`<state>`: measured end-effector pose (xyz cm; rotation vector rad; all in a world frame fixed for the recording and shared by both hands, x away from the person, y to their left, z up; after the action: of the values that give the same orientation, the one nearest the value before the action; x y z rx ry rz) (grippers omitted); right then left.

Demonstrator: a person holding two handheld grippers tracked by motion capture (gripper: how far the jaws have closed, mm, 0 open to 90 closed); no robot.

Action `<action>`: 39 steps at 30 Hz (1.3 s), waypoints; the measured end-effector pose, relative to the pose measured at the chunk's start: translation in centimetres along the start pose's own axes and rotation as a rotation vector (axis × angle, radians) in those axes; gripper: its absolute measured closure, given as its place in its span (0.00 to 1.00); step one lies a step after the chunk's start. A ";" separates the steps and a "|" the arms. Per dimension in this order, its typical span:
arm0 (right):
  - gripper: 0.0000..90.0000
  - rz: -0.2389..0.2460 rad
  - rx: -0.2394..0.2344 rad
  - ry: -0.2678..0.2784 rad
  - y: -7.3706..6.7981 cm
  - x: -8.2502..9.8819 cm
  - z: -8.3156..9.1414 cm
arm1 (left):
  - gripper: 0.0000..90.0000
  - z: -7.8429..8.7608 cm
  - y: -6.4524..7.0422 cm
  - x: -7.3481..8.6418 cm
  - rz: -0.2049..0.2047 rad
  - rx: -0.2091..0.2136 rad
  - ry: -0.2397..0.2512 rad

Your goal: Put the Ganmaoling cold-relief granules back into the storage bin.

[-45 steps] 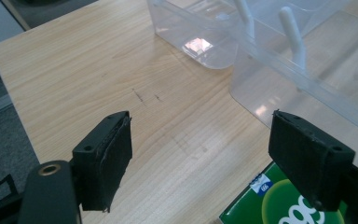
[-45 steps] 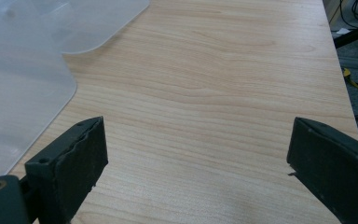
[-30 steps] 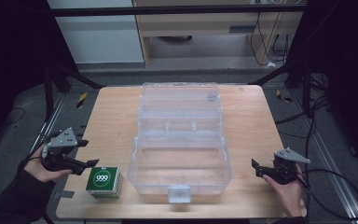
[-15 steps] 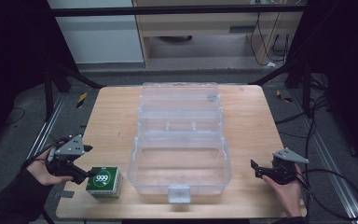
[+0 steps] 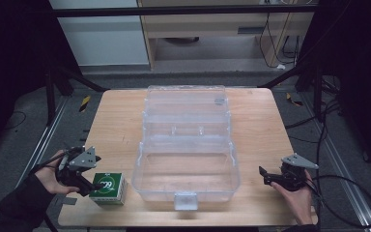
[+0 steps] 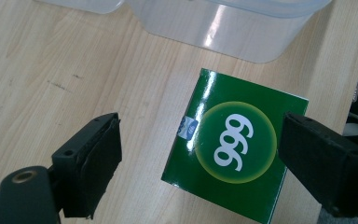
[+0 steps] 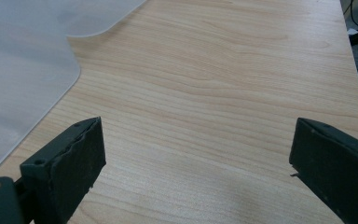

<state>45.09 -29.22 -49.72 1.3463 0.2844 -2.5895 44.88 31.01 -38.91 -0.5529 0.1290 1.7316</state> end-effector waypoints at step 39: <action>0.02 0.031 0.001 -0.030 -0.1 0.2 -0.4 | 0.08 -4.0 1.5 -0.3 -0.143 0.106 -0.138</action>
<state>45.24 -29.00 -50.15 1.3010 0.2552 -2.5824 44.64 28.88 -42.63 -0.3552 0.0810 1.6084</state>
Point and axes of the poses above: each handheld gripper's, and its own axes: z roughly backward along the jaws, x roughly out of its underside, y roughly to its right, the point moved 2 cm from there along -z, roughly forward along the jaws, and after that the axes turned 4 degrees about -z, right-handed, at the moved point
